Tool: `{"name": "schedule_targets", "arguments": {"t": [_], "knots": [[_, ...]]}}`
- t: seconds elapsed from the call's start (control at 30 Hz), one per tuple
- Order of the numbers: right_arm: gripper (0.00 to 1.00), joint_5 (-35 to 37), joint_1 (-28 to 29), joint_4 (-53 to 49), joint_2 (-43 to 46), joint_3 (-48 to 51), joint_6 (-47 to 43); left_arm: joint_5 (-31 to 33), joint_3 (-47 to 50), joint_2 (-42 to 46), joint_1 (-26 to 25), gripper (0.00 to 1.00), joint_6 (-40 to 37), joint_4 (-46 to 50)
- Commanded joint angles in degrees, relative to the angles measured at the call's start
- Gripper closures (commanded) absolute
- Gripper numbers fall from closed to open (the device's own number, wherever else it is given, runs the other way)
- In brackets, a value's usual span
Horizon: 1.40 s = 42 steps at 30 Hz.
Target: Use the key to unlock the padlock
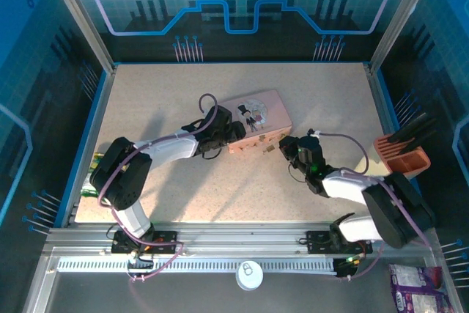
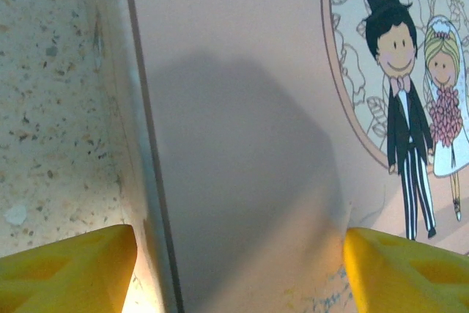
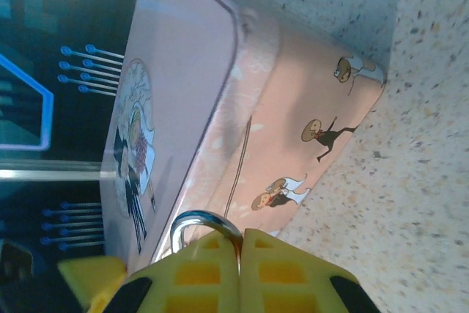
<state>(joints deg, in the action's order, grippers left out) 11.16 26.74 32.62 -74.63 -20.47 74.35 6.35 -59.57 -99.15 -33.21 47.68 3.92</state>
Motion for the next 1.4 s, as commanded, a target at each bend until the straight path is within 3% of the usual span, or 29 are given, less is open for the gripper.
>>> {"name": "schedule_targets", "arguments": {"t": [0.0, 0.37, 0.57, 0.73, 0.9, 1.17, 1.37], "knots": [[1.00, -1.15, -0.81, -15.77, 6.80, -1.86, -9.62, 1.73, -1.12, -4.35, 2.43, 0.25, -2.67, 3.86], [1.00, -4.37, -0.42, -42.83, 23.35, -5.73, -24.12, -0.23, -11.60, -11.54, 4.53, 0.24, -8.04, 6.24], [1.00, -5.01, 0.89, -51.24, 25.49, -6.88, -27.17, -1.37, -17.34, -14.11, 5.67, 0.21, -10.50, 9.85], [1.00, -3.12, 3.29, -56.74, 25.44, -9.08, -29.27, -0.16, -18.75, -10.28, 6.40, 0.13, -14.73, 14.15], [1.00, -1.96, 5.11, -59.98, 23.81, -10.04, -30.51, 1.02, -12.73, -1.83, 6.76, 0.09, -17.40, 14.10], [1.00, -0.29, 8.16, -61.42, 18.69, -10.75, -31.01, 5.32, 7.46, 16.61, 7.37, 0.06, -17.91, 4.01], [1.00, -0.93, 8.57, -61.51, 13.60, -13.16, -32.87, 9.24, 17.38, 27.48, 7.46, 0.06, -18.83, -1.39]]}}
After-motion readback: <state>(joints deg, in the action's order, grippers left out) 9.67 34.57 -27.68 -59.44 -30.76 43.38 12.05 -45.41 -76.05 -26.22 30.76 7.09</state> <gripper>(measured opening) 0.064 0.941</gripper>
